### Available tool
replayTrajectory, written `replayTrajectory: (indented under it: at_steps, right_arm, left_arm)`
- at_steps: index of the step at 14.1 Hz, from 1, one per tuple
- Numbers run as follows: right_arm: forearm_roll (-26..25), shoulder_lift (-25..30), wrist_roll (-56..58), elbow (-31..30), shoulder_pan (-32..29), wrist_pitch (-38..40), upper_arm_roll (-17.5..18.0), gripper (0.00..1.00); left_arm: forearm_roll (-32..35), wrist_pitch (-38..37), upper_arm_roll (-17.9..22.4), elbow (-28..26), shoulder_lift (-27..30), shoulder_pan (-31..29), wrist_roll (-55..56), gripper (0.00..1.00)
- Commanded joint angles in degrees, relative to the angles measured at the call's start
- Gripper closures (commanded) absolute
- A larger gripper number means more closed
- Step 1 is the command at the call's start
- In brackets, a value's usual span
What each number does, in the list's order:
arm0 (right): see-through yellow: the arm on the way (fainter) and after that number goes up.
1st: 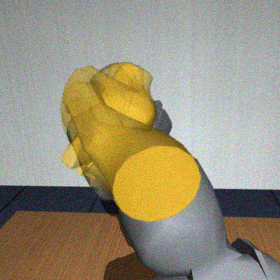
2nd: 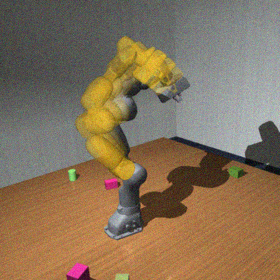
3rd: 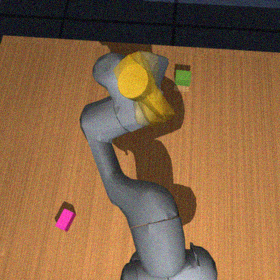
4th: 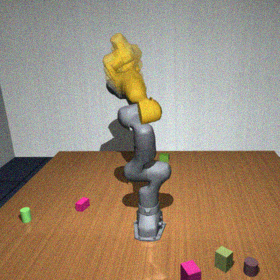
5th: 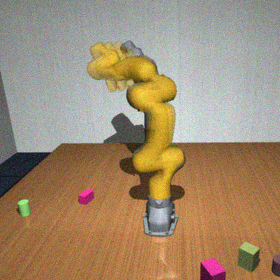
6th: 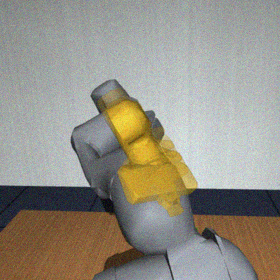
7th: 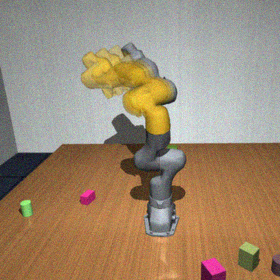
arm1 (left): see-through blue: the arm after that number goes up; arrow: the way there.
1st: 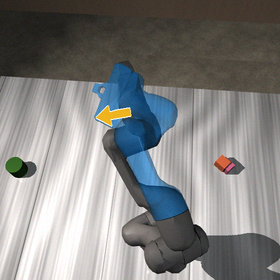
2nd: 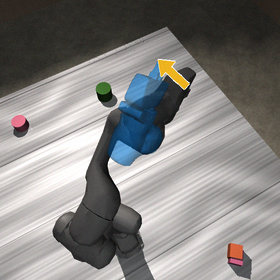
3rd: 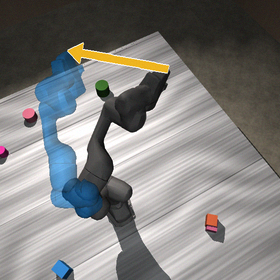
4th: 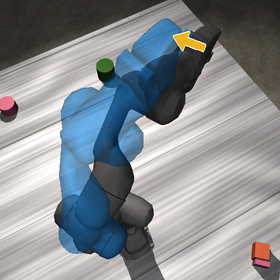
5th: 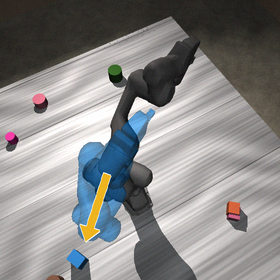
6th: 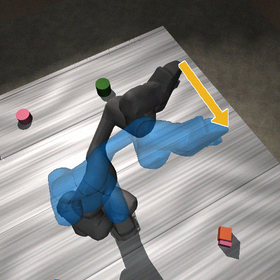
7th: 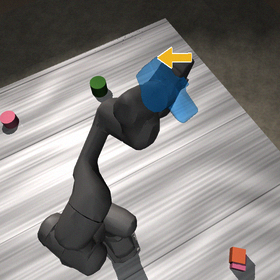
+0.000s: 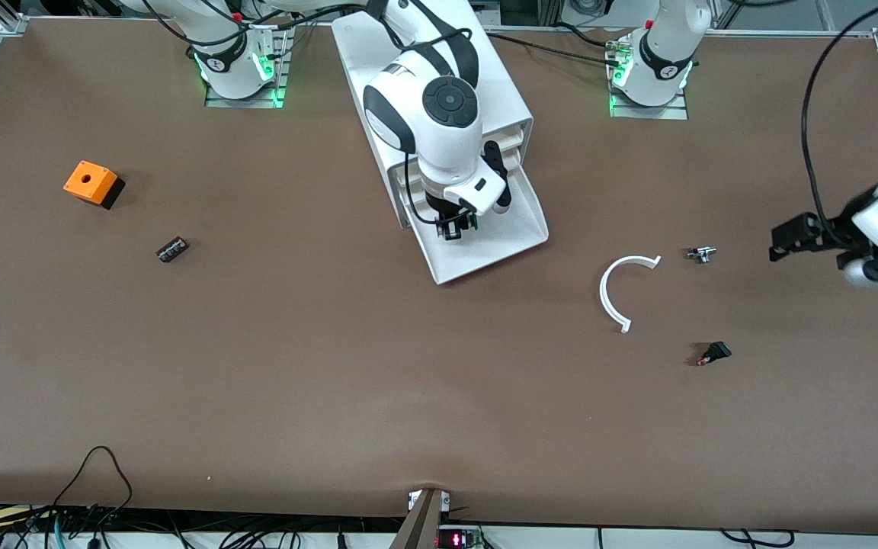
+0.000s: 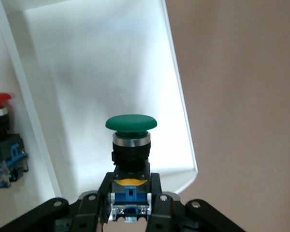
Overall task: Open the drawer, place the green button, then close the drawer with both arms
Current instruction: 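Lower the green button into the open drawer while the left gripper withdraws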
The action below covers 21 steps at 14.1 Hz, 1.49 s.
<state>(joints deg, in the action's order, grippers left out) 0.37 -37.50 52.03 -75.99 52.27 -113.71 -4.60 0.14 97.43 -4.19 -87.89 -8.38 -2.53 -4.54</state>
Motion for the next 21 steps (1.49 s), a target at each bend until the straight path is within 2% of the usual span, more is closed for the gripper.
replayTrajectory:
  at_steps: [1,4,9,10,13,17,18,19,20,21]
  right_arm:
    - [-0.81,-2.3,0.7,3.03,1.08,1.3,-0.33,0.87]
    - [-0.89,-5.55,0.44,5.5,2.31,0.51,-0.59,0.87]
    - [-0.81,-7.05,0.88,5.33,2.4,-0.81,-0.76,0.85]
    - [-0.81,-7.23,0.88,5.24,2.4,-1.42,-0.76,0.82]
    - [-0.72,-8.46,0.0,5.24,2.49,-1.95,-0.76,0.63]
    - [-0.72,-9.17,0.0,5.24,3.02,-3.36,-0.76,0.6]
    - [-0.54,-9.17,-0.09,5.24,3.02,-3.36,-0.85,0.4]
    - [-0.45,-8.91,0.0,5.33,3.02,-3.27,-0.94,0.05]
    - [-0.37,-8.38,0.26,5.41,3.1,-2.92,-1.64,0.0]
    - [-0.02,-7.85,0.26,5.5,3.19,-2.57,-2.08,0.0]
  left_arm:
    - [2.4,3.11,-1.87,-10.19,8.02,-0.03,3.75,0.0]
    - [3.37,2.67,-2.4,-9.58,8.03,-0.11,3.31,0.0]
    - [3.11,1.62,-2.4,-8.87,7.76,-0.11,2.96,0.0]
    - [3.11,1.62,-2.4,-8.61,7.67,-0.11,2.26,0.0]
    - [3.11,1.62,-2.4,-8.26,7.59,-0.02,2.26,0.0]
    - [3.02,1.09,-2.4,-8.17,7.59,-0.02,2.34,0.0]
    - [3.02,1.09,-2.4,-8.17,7.59,0.06,2.43,0.0]
    - [3.02,0.92,-2.49,-8.17,7.59,0.15,2.61,0.0]
    - [3.02,0.83,-2.4,-8.17,7.59,0.15,2.7,0.0]
    - [2.93,0.83,-2.4,-8.17,7.5,0.15,2.78,0.0]
